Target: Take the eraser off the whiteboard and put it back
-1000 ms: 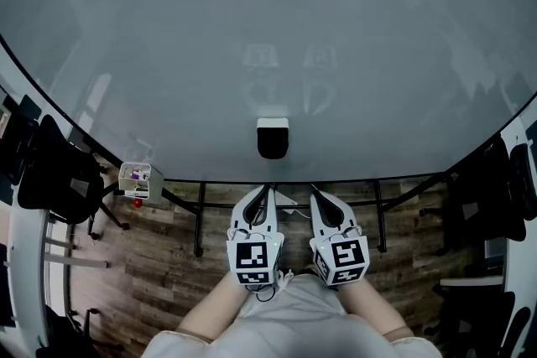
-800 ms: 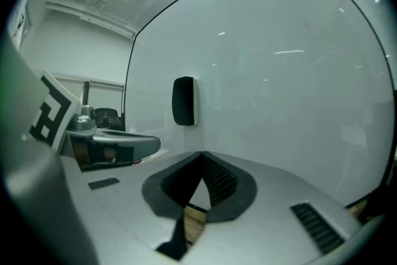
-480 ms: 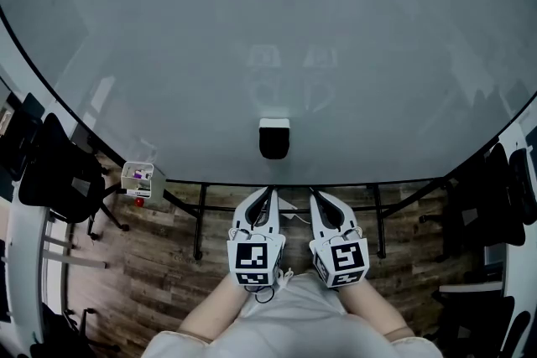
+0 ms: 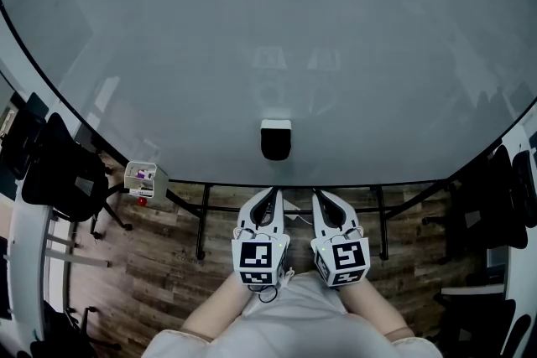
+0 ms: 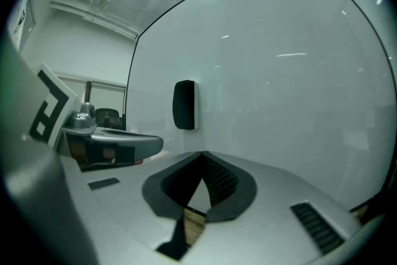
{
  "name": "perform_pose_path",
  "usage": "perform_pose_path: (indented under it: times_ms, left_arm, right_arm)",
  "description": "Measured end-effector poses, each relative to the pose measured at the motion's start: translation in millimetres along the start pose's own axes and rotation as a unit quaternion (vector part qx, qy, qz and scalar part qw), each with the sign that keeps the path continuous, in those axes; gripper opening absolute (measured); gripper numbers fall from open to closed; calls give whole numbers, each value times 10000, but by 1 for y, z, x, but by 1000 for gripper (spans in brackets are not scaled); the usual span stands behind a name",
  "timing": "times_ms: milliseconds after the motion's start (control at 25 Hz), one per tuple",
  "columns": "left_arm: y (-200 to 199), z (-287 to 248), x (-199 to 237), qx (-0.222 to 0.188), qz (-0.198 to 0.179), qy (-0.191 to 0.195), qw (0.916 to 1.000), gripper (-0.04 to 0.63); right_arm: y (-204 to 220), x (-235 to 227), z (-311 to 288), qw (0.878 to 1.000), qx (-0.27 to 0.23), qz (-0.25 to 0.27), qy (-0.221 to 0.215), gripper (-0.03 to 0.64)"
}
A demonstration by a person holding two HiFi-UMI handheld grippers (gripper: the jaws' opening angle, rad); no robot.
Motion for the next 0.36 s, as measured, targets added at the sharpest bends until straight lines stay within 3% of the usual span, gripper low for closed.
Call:
perform_pose_path:
  times_ms: [360]
  left_arm:
    - [5,-1,2,86,52,38,9999,18]
  right_arm:
    - [2,-1,-3,10000,49,-44,35,26]
Point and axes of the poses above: the fingertips, and each gripper's own axes: z backward along the fingers, x to its left, y out of its underside, the point moved 6 cm from there along z, backward along the fingers, and after that the axes turned 15 degrees about y, right-handed, at the moved point
